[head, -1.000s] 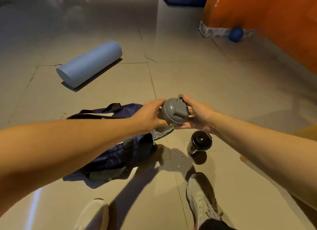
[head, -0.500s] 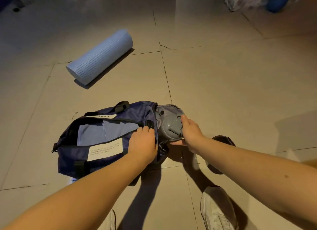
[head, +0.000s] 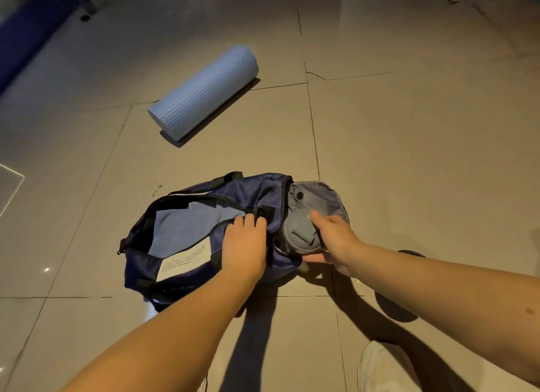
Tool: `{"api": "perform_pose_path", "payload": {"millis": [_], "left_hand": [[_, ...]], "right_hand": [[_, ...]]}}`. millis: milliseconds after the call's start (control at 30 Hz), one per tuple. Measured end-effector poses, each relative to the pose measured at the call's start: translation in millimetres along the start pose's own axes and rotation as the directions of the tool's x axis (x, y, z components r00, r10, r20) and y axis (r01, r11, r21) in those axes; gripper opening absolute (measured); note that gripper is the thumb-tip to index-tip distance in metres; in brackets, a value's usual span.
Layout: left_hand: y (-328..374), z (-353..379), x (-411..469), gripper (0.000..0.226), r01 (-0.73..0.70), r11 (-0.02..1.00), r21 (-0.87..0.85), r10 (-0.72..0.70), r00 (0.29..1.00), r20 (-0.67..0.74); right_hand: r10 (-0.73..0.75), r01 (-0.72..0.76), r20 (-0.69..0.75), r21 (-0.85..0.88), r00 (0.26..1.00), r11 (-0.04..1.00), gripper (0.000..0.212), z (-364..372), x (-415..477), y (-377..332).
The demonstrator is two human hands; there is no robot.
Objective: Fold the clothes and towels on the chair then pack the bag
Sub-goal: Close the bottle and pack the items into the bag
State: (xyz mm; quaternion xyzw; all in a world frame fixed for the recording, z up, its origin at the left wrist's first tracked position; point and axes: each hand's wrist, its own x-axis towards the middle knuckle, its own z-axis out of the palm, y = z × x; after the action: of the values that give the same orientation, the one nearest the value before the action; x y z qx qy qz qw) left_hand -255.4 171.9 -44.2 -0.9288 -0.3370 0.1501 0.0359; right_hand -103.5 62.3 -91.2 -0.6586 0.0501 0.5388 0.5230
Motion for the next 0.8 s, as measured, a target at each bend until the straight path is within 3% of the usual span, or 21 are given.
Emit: {"api": "perform_pose_path", "payload": {"millis": [100,133,267,400,633,800], "left_hand": [[-1,4,-3,0.049,-0.204,0.971,0.127,0.207,0.978,-0.013],[-2,5,-3,0.046,-0.218,0.963,0.159,0.218,0.976,0.017],[-1,7,8,0.033,0.009,0.99,0.141,-0.024,0.995,0.101],[7,11,23,0.05,0.171,0.982,0.074,-0.18,0.973,0.144],[17,34,36,0.039,0.296,0.955,0.027,-0.297,0.951,0.087],[26,42,36,0.034,0.318,0.94,-0.121,-0.318,0.948,0.019]], "right_hand": [[0.005,-0.009,-0.027,-0.123,1.0,0.992,0.043,3,3,-1],[0.005,-0.01,-0.036,-0.149,0.999,0.989,0.046,5,5,-2],[-0.017,0.006,-0.051,-0.207,0.999,0.978,0.065,10,13,-5],[-0.059,0.05,-0.032,-0.235,0.998,0.971,0.045,11,16,-6],[-0.04,0.032,-0.038,-0.196,0.998,0.98,0.043,7,19,-3],[-0.033,0.03,-0.01,-0.194,0.999,0.98,0.045,4,18,-2]]}}
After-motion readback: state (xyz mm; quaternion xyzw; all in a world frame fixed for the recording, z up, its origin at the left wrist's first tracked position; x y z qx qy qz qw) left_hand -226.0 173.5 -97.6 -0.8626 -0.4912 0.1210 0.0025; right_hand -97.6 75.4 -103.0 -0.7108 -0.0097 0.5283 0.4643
